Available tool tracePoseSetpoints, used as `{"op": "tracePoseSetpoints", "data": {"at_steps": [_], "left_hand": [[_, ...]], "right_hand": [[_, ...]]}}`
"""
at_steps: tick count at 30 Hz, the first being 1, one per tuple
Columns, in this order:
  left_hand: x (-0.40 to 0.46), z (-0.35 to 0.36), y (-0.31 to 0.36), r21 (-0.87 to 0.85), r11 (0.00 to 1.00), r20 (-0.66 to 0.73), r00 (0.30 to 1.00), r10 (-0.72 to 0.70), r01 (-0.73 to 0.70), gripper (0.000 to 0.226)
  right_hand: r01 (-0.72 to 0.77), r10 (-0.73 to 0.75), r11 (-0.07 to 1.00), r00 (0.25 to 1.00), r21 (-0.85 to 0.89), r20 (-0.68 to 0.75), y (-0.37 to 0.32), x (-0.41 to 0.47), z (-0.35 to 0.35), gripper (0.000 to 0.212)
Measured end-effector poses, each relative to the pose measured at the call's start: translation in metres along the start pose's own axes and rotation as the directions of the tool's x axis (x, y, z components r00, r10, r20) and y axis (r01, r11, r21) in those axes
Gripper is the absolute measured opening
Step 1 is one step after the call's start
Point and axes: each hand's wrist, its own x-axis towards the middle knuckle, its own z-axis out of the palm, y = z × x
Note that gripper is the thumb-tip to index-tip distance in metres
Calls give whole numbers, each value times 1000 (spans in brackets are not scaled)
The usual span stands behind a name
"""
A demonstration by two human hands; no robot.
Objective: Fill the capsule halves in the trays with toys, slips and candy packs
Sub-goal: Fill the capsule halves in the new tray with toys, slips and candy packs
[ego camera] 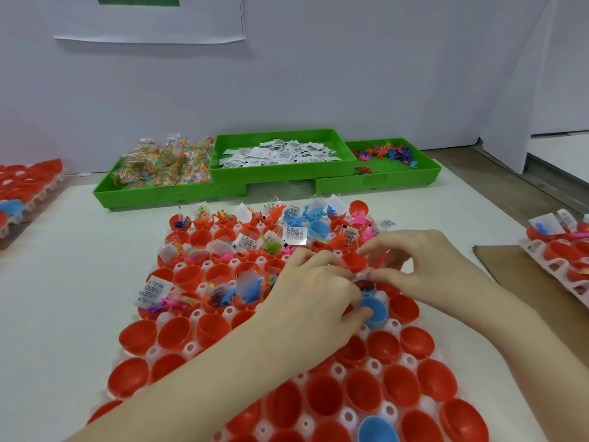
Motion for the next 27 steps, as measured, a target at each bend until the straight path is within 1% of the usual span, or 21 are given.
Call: {"op": "tracePoseSetpoints", "data": {"at_steps": [3, 6, 9, 11, 14, 17, 19, 21, 24, 27], "left_hand": [[0, -2, -2, -42, 999, -21, 1000, -12, 11, 35], [0, -4, -3, -57, 998, -32, 999, -13, 11, 34], [1, -7, -5, -52, 998, -118, 992, -34, 28, 28], [4, -10, -7, -100, 989, -154, 980, -126, 111, 22], [14, -10, -14, -189, 961, -90, 971, -220, 200, 21], [24, -8, -17, -152, 967, 26, 979, -204, 206, 26], [30, -6, -16, -111, 975, 95, 978, -185, 195, 25], [34, -6, -14, -102, 979, 99, 981, -169, 178, 23], [37, -5, -13, -104, 979, 66, 984, -168, 174, 21], [38, -4, -12, -106, 978, 52, 983, -177, 182, 23]], "right_hand": [[-23, 26, 998, 999, 55, -43, 2, -1, -5, 27], [-32, 35, 998, 998, 62, -53, 3, -1, -7, 34], [-61, 60, 998, 997, -8, -49, 5, 0, -10, 24], [-93, 92, 993, 996, -68, -19, 5, -1, -13, 23], [-137, 144, 978, 989, -154, 36, 2, -3, -13, 24], [-168, 184, 955, 982, -244, 47, -1, -3, -9, 20], [-165, 178, 959, 983, -230, 36, -1, -2, -9, 22], [-160, 169, 966, 985, -205, 29, 0, -2, -8, 20], [-164, 167, 964, 986, -211, -1, 3, -1, -4, 14], [-149, 150, 964, 989, -222, -13, 5, -1, -2, 14]]}}
